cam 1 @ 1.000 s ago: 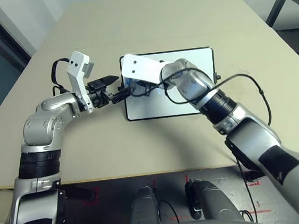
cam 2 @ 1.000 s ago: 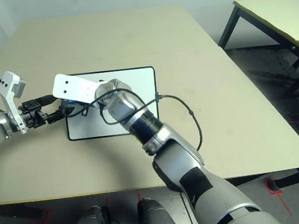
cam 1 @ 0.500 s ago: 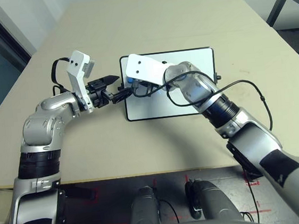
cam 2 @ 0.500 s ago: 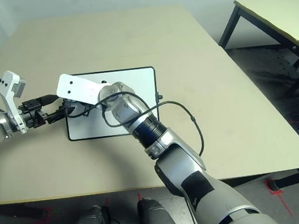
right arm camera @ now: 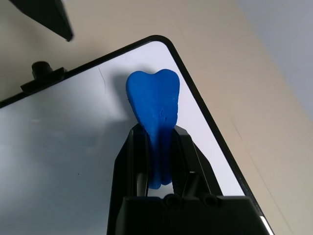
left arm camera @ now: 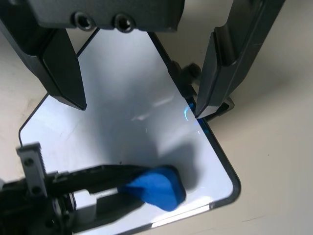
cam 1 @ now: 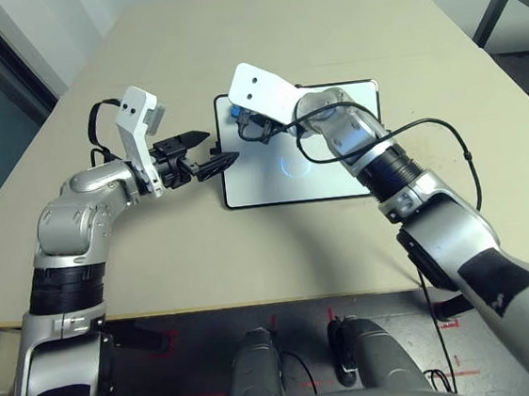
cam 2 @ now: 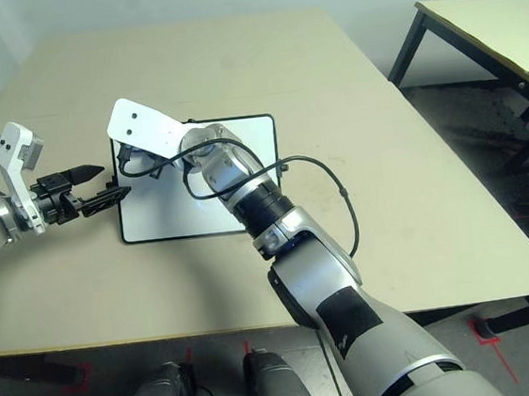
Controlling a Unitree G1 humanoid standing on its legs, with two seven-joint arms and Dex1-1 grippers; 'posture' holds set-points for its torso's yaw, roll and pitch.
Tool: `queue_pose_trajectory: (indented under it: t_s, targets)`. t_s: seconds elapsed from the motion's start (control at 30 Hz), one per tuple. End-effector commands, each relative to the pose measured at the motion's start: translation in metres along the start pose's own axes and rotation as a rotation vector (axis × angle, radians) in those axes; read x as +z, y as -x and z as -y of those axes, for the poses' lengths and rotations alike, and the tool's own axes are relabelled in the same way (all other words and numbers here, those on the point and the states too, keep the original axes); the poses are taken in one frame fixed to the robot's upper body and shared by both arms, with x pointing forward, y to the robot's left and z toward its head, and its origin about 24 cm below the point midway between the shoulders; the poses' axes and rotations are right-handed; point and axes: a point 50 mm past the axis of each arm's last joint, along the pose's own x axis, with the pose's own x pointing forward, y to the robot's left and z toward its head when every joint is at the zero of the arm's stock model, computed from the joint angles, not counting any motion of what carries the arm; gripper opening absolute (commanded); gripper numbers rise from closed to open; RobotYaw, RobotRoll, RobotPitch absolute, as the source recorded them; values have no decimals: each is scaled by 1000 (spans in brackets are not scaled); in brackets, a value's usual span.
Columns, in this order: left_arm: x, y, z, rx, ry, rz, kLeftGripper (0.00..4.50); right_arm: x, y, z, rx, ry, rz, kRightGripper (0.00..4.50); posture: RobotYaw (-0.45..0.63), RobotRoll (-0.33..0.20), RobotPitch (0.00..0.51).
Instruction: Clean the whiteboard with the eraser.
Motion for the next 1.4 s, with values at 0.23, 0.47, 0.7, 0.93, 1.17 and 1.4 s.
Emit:
queue_pose_trajectory:
  t_s: [0.23, 0.47, 0.7, 0.93, 1.17, 1.4]
  targets:
    - [3, 0, -4, -5, -7, -8, 4500, -29, 4, -5, 18, -52, -99, 568, -21, 0, 132]
    - [4, 0, -5, -9, -12, -13, 4500, -23, 4, 28, -101, -65, -79, 568, -23, 0, 128]
    - [6, -2, -6, -9, -16, -7, 4500, -30, 6, 0, -22, -85, -72, 568, -23, 0, 117]
    - [7, -3, -6, -10, -18, -3, 4500, -36, 13, -37, 69, -110, -87, 568, -21, 0, 116]
    - [9, -3, -7, -9, -25, -3, 4500, -30, 14, -27, 34, -133, -82, 568, -21, 0, 104]
    - [11, -4, -8, -12, -32, 5, 4500, 23, 32, 14, -60, -217, 94, 568, -27, 0, 88]
